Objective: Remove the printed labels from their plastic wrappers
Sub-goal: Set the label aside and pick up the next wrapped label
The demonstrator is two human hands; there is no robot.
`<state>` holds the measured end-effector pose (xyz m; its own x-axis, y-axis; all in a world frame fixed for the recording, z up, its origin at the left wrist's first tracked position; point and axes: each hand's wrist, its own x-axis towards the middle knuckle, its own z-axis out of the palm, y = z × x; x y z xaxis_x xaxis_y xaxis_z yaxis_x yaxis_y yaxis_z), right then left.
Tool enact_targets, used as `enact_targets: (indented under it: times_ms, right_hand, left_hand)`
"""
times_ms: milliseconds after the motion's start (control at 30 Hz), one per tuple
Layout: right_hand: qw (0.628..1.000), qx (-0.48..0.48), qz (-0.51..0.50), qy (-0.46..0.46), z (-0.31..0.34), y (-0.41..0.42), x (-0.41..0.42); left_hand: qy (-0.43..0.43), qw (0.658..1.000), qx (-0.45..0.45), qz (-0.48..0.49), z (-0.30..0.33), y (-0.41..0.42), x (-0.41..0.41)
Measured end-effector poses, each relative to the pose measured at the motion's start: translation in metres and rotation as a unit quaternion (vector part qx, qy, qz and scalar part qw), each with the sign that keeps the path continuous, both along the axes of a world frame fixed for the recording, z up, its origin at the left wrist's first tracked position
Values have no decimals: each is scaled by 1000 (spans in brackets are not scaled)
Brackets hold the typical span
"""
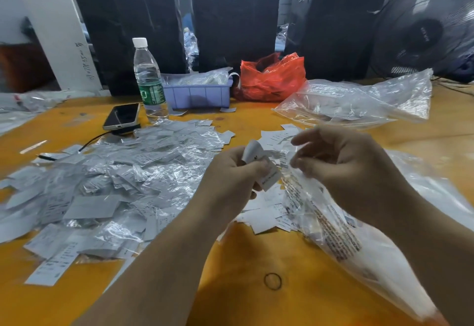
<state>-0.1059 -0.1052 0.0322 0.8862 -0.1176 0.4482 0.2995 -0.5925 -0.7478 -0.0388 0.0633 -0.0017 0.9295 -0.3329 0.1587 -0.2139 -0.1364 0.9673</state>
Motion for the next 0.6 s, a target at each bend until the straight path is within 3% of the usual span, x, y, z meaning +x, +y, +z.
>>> enact_targets:
  times_ms: [167,300,433,600]
  right_hand:
    - [976,179,106,68,18,16,23]
    - [933,303,159,109,16,26,46]
    - [901,375,165,143,-2,28,57]
    - [908,364,161,128,-14,23,60]
  left_hand:
    - [62,995,-66,42,7,7,6]
    - [44,988,-90,121,10,14,12]
    - [-29,988,-7,151,4,14,13]
    - [-43,992,59,106,4,8,10]
